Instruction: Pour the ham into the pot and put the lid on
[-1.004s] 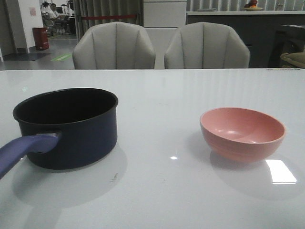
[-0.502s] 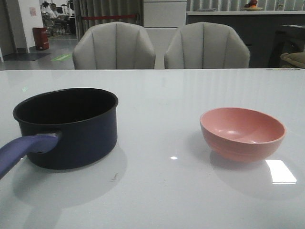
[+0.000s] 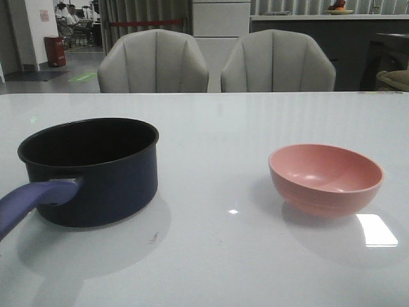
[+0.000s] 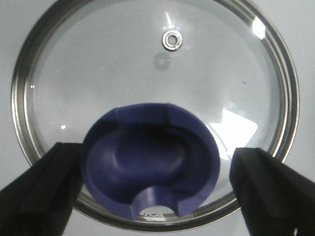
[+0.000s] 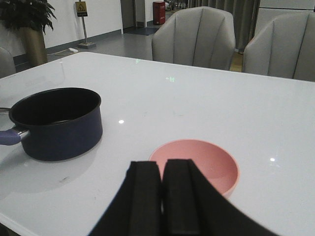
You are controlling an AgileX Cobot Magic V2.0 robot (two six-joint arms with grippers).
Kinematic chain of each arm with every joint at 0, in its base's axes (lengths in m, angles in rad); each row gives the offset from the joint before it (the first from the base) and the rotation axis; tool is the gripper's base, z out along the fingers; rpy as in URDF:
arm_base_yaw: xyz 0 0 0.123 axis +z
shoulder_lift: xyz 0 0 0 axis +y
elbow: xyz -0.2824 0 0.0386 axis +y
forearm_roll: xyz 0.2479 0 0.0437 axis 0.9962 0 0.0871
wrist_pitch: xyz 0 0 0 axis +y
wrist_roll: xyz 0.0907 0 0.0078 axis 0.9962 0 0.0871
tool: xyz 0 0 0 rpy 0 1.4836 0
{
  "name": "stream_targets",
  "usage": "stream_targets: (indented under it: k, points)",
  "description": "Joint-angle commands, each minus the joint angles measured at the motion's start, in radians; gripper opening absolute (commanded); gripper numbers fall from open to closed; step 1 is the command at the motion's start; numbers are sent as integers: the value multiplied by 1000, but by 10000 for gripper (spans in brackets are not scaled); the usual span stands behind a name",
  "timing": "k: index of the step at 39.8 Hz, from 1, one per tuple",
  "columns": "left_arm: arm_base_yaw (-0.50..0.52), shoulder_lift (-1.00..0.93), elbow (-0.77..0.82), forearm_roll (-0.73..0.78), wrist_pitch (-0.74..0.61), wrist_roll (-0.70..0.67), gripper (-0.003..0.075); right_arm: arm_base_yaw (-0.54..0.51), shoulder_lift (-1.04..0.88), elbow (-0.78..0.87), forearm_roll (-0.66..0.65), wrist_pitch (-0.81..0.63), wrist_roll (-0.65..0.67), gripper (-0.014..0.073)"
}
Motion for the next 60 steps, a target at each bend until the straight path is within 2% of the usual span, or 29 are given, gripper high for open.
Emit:
stream_targets:
  k: [1, 12, 14, 22, 27, 53, 60]
  points:
    - [1, -35, -26, -11, -16, -2, 606, 0, 10, -26, 11, -71, -11, 161]
    - [1, -31, -26, -11, -37, -2, 580, 0, 10, -26, 11, -71, -11, 161]
    - [1, -31, -26, -11, -37, -2, 551, 0, 10, -26, 11, -71, -11, 161]
    - [1, -31, -26, -11, -49, -2, 347, 0, 10, -26, 11, -71, -11, 161]
    - [1, -31, -26, -11, -51, -2, 277, 0, 10, -26, 11, -71, -11, 161]
    - [1, -57, -26, -11, -57, 13, 277, 0, 10, -26, 11, -71, -11, 161]
    - [1, -100, -73, -7, -72, 13, 277, 0, 10, -26, 11, -71, -11, 161]
